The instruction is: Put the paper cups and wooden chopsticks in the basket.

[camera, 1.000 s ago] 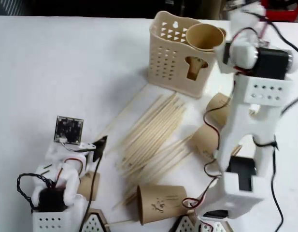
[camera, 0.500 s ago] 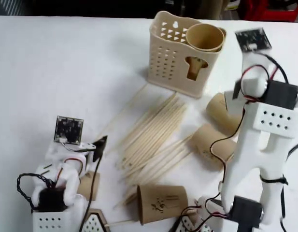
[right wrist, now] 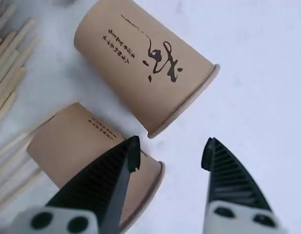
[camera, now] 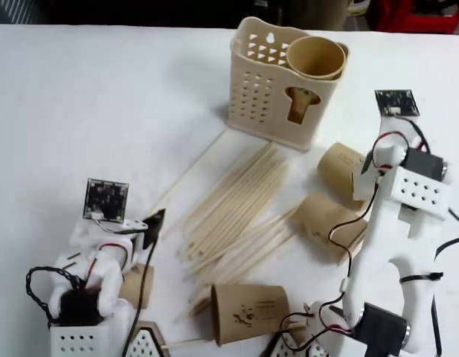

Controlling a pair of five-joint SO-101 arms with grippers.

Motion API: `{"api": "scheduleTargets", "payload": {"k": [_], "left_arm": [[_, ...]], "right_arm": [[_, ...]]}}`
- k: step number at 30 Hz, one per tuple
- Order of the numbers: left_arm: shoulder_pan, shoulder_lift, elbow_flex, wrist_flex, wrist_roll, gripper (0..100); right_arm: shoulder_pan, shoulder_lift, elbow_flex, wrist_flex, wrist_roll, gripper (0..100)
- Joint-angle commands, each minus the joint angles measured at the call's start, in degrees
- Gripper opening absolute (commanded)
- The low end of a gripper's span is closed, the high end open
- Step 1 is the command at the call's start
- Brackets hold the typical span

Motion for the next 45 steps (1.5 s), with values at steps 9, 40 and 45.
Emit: {"api": "scheduleTargets", "payload": {"k": [9, 40, 45], "left_arm": [[-0.40, -0.57, -0.26, -1.41, -0.70, 35], [-0.40, -0.57, -0.26, -1.41, -0.70, 35], [-0.40, -0.57, -0.26, -1.41, -0.70, 35]], "right_arm": [[-1.36, -1.89, 9.23, -14.02, -4.57, 20.8], [-2.24, -2.59, 8.26, -14.02, 5.54, 1.9], [0.04, -2.59, 0.88, -7.87, 10.73, 1.9]]}}
